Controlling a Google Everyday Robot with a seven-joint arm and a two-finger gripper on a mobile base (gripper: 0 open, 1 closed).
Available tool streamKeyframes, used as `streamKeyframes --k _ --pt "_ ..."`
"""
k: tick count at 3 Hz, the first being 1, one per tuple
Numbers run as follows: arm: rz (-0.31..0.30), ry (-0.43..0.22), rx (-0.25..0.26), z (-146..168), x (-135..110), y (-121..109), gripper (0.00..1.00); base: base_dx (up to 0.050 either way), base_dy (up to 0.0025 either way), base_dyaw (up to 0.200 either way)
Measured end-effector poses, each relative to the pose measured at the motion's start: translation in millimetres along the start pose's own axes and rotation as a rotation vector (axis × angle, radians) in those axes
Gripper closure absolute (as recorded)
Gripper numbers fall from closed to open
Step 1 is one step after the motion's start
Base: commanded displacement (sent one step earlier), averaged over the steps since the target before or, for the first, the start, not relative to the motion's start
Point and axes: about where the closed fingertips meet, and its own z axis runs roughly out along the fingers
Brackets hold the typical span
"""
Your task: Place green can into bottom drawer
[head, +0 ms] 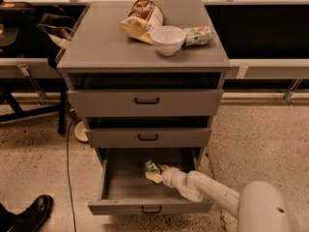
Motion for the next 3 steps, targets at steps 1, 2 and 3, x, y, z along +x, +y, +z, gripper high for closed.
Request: streamKeyframes --k 1,2,3 --pt "0.042 0.017 -0.026 13 20 -12 1.0 0.0 0.0 0.0" --pt "0.083 0.041 -0.055 22 38 -23 1.0 0.0 0.0 0.0" --pt "0.086 0.044 -0.058 23 40 -28 0.84 0.0 0.0 0.0"
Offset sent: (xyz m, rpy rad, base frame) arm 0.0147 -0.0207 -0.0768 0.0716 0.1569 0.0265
